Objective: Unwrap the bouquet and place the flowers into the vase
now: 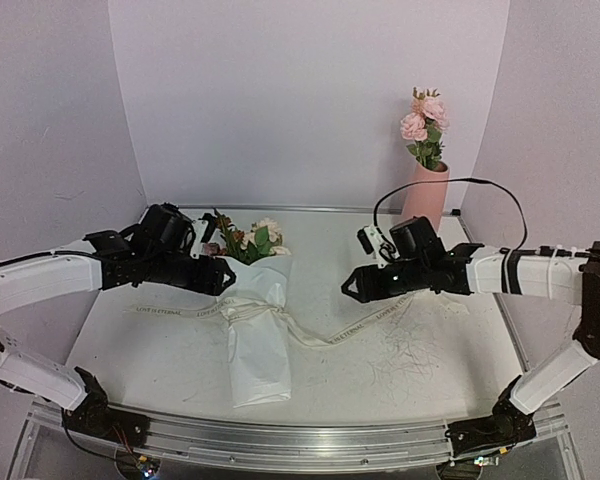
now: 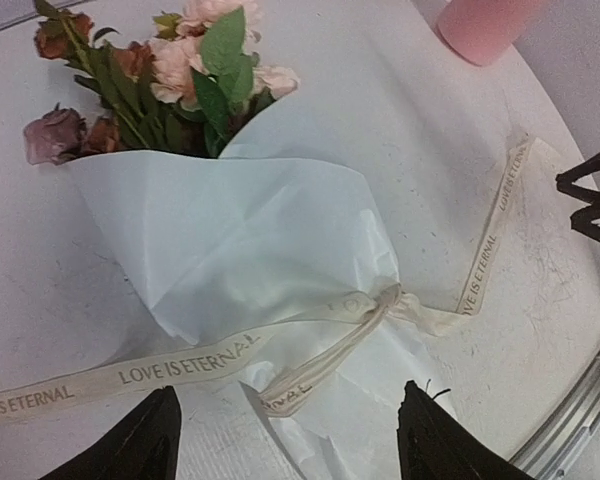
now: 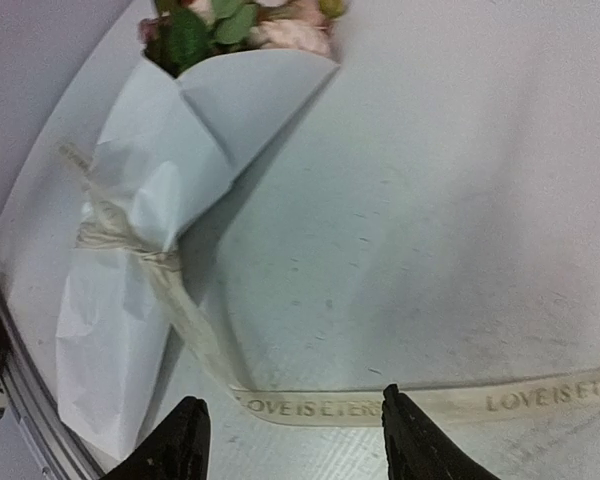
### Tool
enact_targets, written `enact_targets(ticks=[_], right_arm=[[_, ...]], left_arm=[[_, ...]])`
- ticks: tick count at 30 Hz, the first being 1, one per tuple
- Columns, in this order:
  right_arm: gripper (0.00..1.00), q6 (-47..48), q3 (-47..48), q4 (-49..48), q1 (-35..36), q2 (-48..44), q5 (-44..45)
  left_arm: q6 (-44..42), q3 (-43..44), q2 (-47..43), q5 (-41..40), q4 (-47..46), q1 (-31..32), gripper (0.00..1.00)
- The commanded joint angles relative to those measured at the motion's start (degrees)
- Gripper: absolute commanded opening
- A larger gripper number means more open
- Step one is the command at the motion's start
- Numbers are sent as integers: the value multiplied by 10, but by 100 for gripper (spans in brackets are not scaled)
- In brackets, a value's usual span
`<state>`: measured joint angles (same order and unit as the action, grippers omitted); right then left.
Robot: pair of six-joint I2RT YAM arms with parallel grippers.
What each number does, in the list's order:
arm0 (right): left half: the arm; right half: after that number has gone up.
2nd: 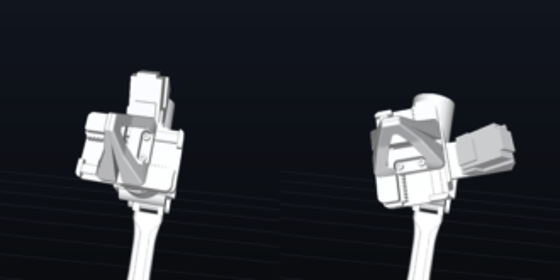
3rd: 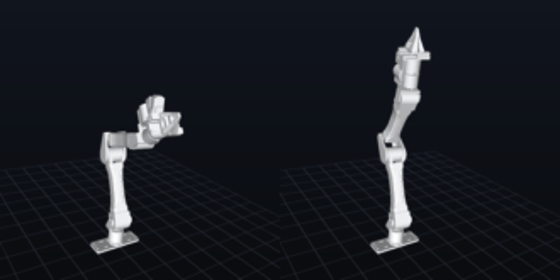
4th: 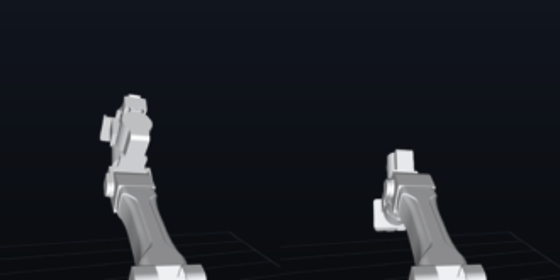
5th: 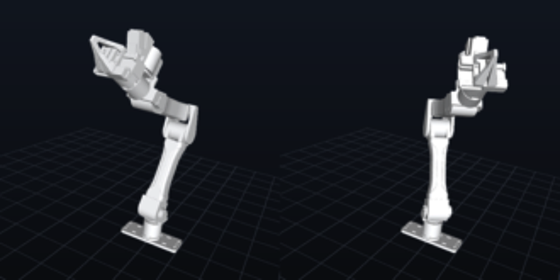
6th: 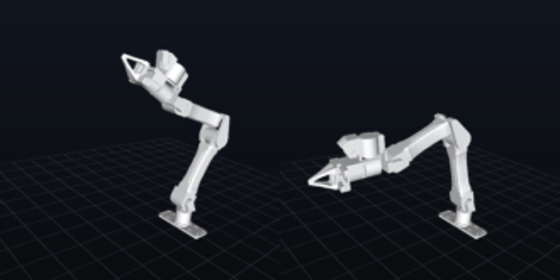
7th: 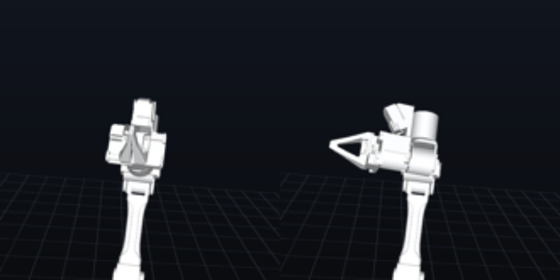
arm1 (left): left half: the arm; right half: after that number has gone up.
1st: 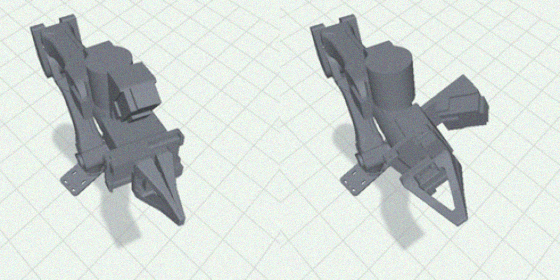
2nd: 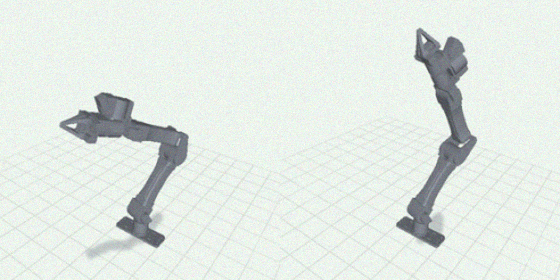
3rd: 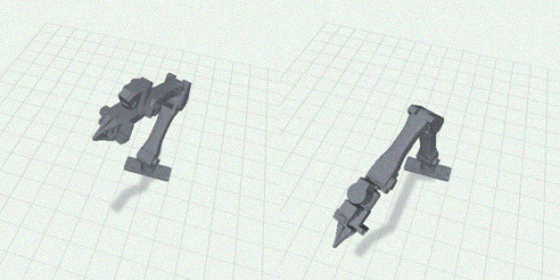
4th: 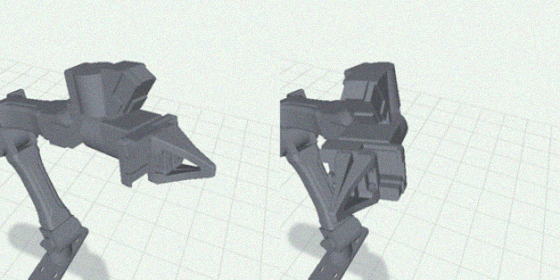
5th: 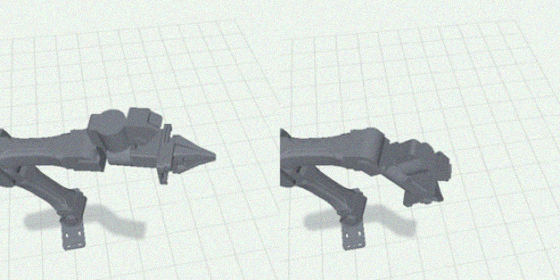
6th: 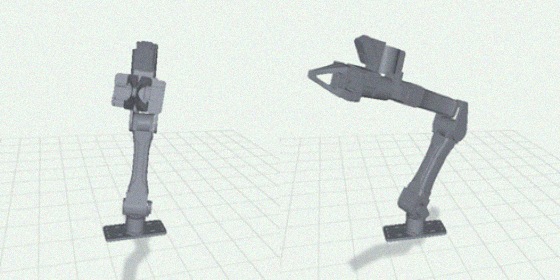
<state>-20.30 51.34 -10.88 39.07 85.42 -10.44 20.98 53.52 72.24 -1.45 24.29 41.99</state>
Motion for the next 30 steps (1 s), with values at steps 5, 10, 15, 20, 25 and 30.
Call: enact_targets(ticks=[5, 10, 15, 20, 25, 30], right_arm=[[53, 39, 78, -88, 70, 99, -122], [38, 43, 132, -95, 89, 164, -129], [32, 42, 161, -101, 98, 202, -128], [31, 46, 184, -103, 103, 234, -137], [30, 48, 209, -102, 110, 258, -142], [29, 45, 227, -103, 111, 280, -136]], left_arm=[[-71, 17, 79, -29, -40, 88, 68], [-85, 44, 134, -32, -43, 97, 51], [-85, 52, 162, -60, -51, 97, 45], [-89, 50, 176, -72, -58, 97, 46], [-91, 51, 192, -71, -60, 97, 47], [-92, 56, 208, -69, -62, 97, 46]])
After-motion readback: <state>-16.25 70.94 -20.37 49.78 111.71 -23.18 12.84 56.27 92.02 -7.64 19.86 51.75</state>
